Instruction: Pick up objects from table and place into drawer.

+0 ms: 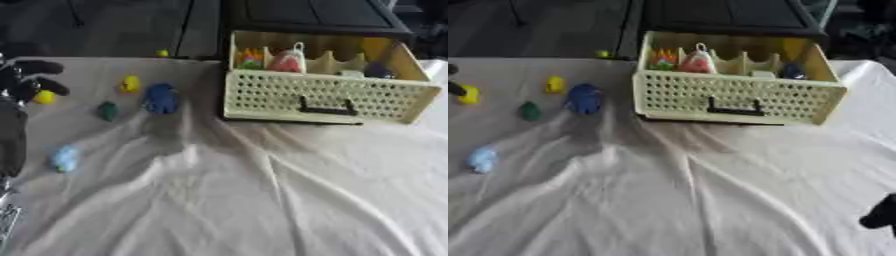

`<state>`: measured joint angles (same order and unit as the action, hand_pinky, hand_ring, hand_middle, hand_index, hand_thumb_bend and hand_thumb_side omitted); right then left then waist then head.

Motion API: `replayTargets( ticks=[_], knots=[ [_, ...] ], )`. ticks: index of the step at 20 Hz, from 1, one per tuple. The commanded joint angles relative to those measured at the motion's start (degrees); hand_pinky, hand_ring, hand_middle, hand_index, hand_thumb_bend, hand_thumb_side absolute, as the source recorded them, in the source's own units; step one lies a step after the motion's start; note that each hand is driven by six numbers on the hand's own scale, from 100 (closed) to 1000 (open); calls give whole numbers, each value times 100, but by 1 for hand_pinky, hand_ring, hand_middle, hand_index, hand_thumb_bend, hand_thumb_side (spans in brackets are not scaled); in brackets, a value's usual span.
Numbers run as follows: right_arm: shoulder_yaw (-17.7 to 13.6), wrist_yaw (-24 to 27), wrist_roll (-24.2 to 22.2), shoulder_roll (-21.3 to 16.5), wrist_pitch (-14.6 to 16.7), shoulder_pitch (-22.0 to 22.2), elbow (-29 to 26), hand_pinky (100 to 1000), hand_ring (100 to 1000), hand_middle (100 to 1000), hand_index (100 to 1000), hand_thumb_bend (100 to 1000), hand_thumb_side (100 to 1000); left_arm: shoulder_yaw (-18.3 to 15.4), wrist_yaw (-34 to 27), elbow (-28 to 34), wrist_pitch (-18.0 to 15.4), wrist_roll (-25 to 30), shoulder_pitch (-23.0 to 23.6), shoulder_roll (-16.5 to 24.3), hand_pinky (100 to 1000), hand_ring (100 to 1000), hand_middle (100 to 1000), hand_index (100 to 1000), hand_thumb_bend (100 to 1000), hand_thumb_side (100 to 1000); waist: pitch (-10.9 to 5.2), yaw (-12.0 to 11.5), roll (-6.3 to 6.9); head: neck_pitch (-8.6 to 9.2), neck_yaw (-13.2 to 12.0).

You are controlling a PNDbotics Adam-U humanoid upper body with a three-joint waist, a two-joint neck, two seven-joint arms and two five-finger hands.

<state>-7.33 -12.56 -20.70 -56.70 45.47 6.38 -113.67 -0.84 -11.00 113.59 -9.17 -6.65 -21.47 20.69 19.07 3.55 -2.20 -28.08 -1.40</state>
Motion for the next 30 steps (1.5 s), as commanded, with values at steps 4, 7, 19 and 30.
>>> replayTargets(
  ticks=[4,7,19,30],
  knots=[
    [393,-810,-523,-830,332,16,-92,432,437,639,843,100,831,39,11,100,188,201,59,-205,502,628,659,854,248,1000,-64,-32,-71,122,136],
    [737,-997,-346,-976,-123,-253,-92,441,452,635,849,100,841,107,10,100,287,276,91,-296,499,626,657,852,251,1000,-48,-87,-79,126,250],
    [970,1060,-1755,-1279,-1754,-1216,-92,501,466,637,836,100,1000,188,56,100,482,418,156,-402,493,624,657,849,247,1000,-59,-243,-117,-158,727],
    [1028,1868,-2257,-1281,-2557,-2271,-92,534,484,661,850,100,1000,268,83,100,603,546,163,-443,486,621,656,849,246,1000,-37,-453,-172,-112,1101]
  ],
)
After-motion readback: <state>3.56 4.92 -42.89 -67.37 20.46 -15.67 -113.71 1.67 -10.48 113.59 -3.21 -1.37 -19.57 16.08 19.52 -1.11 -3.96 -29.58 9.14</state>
